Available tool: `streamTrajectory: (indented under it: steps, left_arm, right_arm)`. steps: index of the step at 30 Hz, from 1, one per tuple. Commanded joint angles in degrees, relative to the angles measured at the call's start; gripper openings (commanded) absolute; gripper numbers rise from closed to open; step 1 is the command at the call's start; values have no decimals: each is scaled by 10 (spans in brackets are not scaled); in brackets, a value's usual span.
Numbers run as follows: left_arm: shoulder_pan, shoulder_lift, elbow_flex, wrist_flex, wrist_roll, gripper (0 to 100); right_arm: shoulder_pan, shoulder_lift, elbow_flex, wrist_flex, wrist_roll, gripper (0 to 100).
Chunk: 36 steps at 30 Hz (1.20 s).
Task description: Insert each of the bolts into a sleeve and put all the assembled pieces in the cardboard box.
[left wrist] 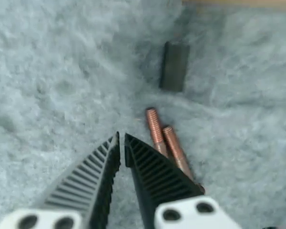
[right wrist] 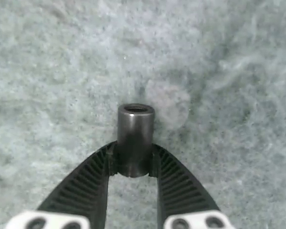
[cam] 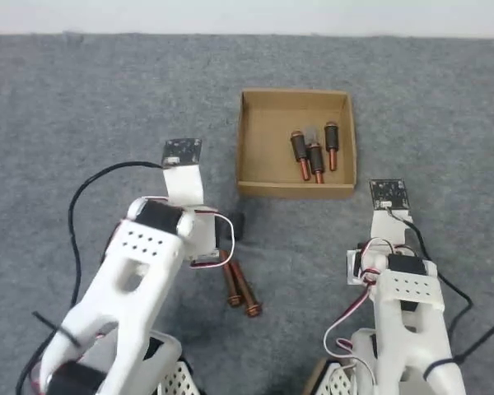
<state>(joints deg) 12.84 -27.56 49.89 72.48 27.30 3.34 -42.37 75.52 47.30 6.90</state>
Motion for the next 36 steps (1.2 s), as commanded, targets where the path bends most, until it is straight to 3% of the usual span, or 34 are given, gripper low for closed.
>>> streamTrajectory:
  steps: [1, 7, 13, 36]
  left_arm:
    - [5, 40, -36, -34, 26, 19]
    - [43, 80, -52, -55, 53, 31]
    - [91, 82, -60, -41, 84, 167]
    - [55, 84, -18, -55, 82, 122]
  right_arm:
    - [8, -19, -5, -9, 12, 6]
    - [7, -19, -5, -9, 12, 6]
    - [9, -19, -5, -9, 12, 6]
    - [9, -19, -5, -7, 12, 6]
